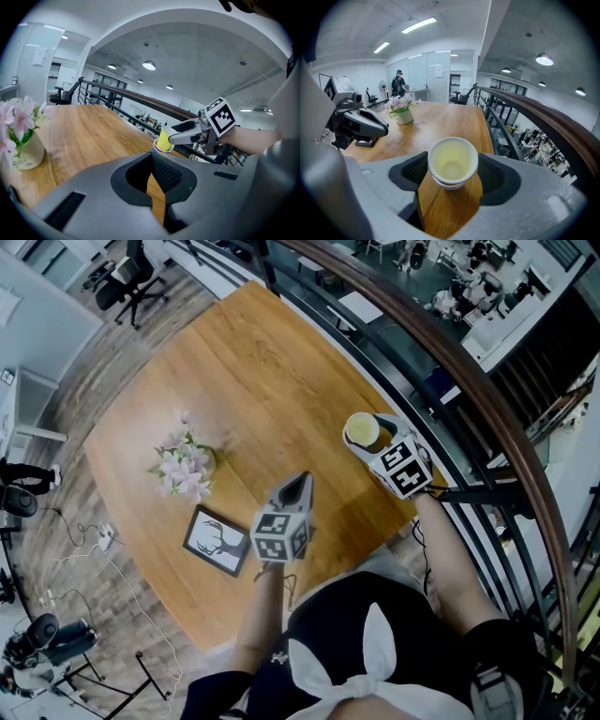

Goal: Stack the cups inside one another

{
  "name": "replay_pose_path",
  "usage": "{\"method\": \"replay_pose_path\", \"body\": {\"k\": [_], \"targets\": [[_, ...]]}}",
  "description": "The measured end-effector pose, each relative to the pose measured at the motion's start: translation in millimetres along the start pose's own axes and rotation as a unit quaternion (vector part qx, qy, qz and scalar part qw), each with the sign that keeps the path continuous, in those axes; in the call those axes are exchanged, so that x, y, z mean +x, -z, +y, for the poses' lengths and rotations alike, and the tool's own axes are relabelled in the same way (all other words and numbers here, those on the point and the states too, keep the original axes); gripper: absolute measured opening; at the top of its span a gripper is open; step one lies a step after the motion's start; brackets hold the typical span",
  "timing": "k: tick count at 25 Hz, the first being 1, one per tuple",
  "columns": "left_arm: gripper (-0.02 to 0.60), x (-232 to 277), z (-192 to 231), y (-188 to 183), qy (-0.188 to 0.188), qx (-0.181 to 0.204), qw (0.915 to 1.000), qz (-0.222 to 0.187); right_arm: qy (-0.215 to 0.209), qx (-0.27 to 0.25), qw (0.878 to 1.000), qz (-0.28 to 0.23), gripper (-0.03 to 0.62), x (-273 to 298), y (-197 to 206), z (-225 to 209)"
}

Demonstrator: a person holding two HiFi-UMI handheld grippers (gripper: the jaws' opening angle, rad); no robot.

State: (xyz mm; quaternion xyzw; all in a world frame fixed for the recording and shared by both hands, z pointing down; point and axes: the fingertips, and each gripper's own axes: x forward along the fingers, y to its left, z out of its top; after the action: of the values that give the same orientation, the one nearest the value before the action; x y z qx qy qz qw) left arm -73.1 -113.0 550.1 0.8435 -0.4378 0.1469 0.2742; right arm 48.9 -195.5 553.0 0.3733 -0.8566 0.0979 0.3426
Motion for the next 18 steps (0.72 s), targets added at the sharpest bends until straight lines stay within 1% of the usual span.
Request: {"method": "replay_pose_path", "body": {"k": [6, 9, 18], "targets": [[0.009, 1, 2, 2, 0.002, -0.003, 1.0000, 0.005, -0.003, 0.004, 1.000, 0.007, 0.334, 6, 6, 2], [0.009, 1, 3, 1, 0.002, -0.004, 1.0000, 0.003, -0.005, 0.004, 1.000, 0.013, 0.348, 7, 8, 3], [0.009, -4, 2, -4, 0.003, -0.004, 1.0000, -0.003, 0.005, -0.002, 1.000, 0.001, 0.346, -4, -1, 1]]}}
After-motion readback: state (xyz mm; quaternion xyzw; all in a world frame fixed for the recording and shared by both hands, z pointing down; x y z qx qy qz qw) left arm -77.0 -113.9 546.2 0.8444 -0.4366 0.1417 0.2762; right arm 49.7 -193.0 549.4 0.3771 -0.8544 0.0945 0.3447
